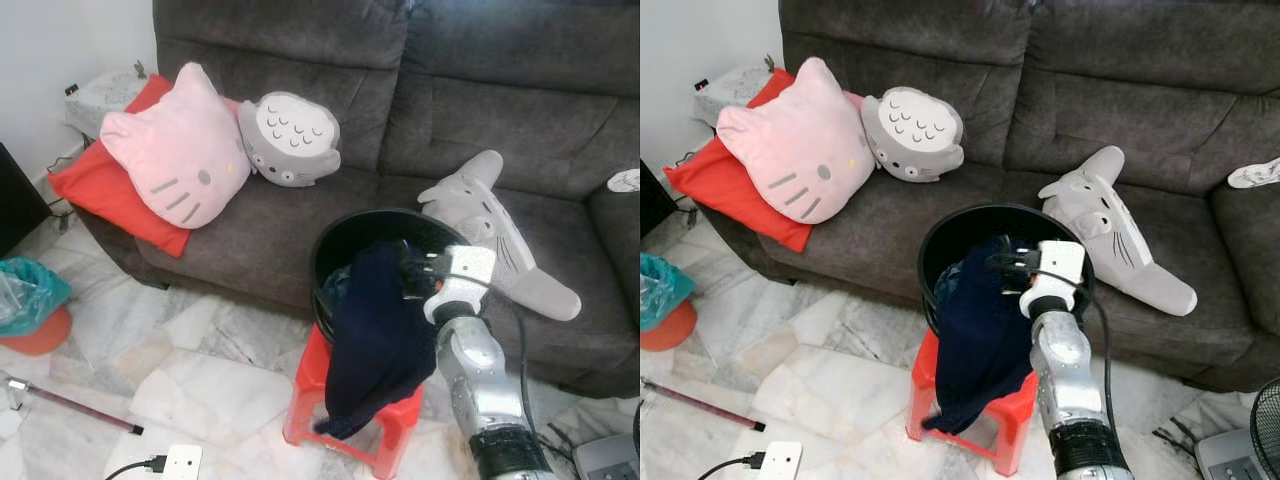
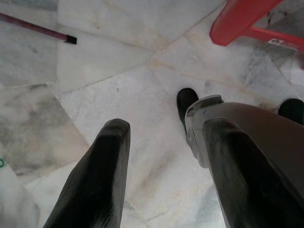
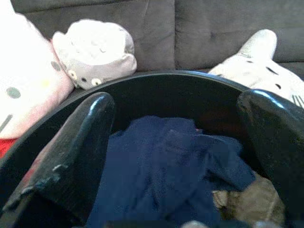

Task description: Hang hanger

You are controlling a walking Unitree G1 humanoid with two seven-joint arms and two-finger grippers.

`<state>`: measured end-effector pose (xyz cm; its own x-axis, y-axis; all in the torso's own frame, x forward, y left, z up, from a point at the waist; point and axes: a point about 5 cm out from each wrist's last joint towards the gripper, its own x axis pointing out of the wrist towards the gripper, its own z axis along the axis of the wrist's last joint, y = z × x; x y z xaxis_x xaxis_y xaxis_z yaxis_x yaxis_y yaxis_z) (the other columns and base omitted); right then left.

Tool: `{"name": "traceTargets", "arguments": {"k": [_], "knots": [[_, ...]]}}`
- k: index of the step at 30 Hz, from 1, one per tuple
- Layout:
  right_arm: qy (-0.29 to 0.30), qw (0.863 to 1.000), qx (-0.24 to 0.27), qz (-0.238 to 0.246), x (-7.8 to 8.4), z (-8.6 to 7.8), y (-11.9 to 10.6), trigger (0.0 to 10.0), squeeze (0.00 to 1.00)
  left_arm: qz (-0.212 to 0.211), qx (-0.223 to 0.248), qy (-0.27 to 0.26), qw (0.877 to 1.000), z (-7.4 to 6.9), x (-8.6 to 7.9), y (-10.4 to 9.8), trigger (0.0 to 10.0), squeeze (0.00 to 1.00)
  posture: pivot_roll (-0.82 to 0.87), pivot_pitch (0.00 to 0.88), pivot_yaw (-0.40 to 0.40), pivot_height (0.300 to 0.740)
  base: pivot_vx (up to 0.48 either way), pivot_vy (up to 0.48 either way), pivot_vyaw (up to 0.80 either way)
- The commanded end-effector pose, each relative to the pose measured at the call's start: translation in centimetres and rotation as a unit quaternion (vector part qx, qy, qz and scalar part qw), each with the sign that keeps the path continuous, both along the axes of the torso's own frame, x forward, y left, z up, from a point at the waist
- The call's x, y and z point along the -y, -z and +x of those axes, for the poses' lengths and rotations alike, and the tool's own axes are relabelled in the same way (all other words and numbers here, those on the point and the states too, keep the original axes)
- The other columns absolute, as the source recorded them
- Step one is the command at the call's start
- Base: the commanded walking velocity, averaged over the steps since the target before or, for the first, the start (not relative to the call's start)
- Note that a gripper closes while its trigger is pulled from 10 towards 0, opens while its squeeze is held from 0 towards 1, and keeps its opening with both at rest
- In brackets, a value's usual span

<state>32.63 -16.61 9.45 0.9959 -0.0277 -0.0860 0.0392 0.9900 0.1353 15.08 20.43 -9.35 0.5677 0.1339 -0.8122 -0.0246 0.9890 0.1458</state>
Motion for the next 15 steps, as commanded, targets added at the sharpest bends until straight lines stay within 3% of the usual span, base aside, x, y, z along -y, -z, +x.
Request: {"name": "traceTargets", "arguments": {"k": [1,2,4,7,10,15], "knots": [[0.012,1.0,-0.019,0.008,0.5,0.6,-0.1,10.0,0.0,0.001,-0.016,0.005,1.0,-0.6,0.0,0.3,10.0,0.0,-0.06,0.055,-0.008,0.74,0.0,0.0,0.0],[0.016,0.999,-0.018,0.03,0.7,1.2,-0.6,10.0,0.0,0.001,-0.016,0.005,1.0,-0.5,0.0,0.3,10.0,0.0,-0.06,0.055,-0.007,0.74,0.0,0.0,0.0],[0.015,0.999,-0.026,0.029,0.9,1.7,-0.8,10.0,0.0,0.001,-0.016,0.006,1.0,-0.5,0.0,0.2,10.0,0.0,-0.06,0.056,-0.004,0.74,0.0,0.0,0.0],[-0.003,0.997,-0.075,-0.013,1.0,2.8,-0.6,10.0,0.0,0.001,-0.016,0.007,1.0,-0.5,0.0,0.2,10.0,0.0,-0.06,0.054,-0.002,0.74,0.0,0.0,0.0],[-0.014,0.995,-0.094,-0.015,0.8,3.3,-0.6,10.0,0.0,0.001,-0.016,0.008,1.0,-0.5,0.0,0.2,10.0,0.0,-0.06,0.053,-0.001,0.74,0.0,0.0,0.0],[-0.022,0.991,-0.126,0.044,0.1,4.5,-0.9,10.0,0.0,0.002,-0.016,0.008,1.0,-0.5,-0.1,0.2,10.0,0.0,-0.06,0.054,0.003,0.74,0.0,0.0,0.0]]}}
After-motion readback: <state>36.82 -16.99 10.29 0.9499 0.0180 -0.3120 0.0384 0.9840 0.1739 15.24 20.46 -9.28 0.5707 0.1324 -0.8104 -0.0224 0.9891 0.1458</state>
